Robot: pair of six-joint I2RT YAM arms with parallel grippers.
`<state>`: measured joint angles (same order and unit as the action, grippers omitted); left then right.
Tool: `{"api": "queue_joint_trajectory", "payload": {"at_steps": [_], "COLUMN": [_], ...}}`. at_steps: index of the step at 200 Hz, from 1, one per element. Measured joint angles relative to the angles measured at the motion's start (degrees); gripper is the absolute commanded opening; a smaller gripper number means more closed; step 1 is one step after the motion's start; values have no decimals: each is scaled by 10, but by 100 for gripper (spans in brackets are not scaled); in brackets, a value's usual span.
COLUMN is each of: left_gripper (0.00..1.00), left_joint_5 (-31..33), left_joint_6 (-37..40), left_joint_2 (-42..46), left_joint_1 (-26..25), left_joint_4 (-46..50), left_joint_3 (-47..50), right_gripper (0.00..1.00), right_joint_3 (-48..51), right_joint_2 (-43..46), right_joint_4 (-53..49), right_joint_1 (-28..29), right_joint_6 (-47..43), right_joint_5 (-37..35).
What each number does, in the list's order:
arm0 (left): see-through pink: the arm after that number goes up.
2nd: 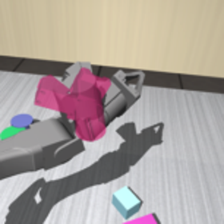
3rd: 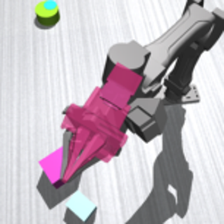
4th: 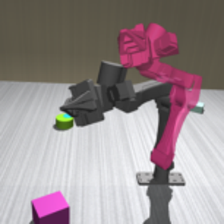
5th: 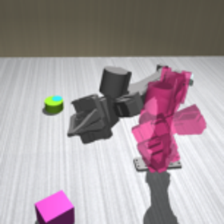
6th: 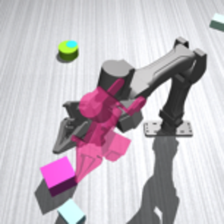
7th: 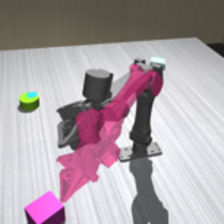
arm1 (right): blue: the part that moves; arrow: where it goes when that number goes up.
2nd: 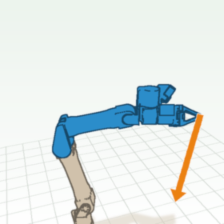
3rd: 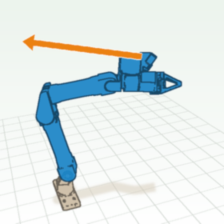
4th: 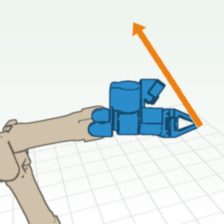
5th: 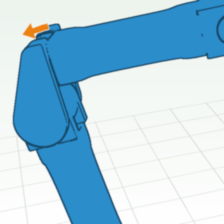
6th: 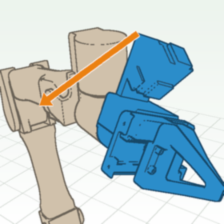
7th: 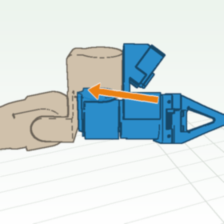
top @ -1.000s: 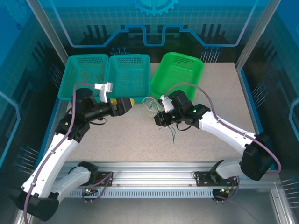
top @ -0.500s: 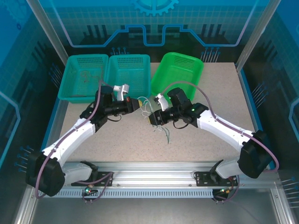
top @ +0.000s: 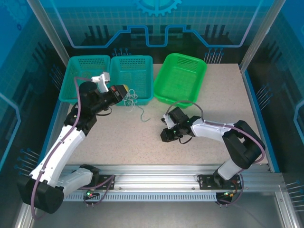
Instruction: Untangle the cables
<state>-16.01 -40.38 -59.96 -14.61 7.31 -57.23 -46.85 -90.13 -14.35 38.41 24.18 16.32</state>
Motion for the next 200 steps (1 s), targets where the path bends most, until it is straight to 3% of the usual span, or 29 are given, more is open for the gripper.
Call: {"api": "queue_joint_trajectory", "payload": {"at_steps": [19,81,128,155,200], "left_gripper": [0,0,0,0,0], "left_joint_5": [7,-4,-51,-76,-118], "left_joint_6": [2,0,0,-2,-1], "left_joint_2": [-13,-70,-97,-97,-97], "left_joint_1": [0,-26,-36,-38,-39], "left_joint_4": [17,16,0,-21,-33], "left_joint_3": [0,58,76,77,77], "right_gripper": [46,63,73,74,71], "right_joint_3": [-11,-74,-78,-91,-139], "right_joint_2": [32,126,148,115,-49], "right_joint_4": [-4,5,3,35,115], "right_joint_1": [-2,-9,-5,-5,23], "right_joint_6": [-22,-26,-37,-44,-44], "right_joint_5": [19,41,0,-14,-11]}}
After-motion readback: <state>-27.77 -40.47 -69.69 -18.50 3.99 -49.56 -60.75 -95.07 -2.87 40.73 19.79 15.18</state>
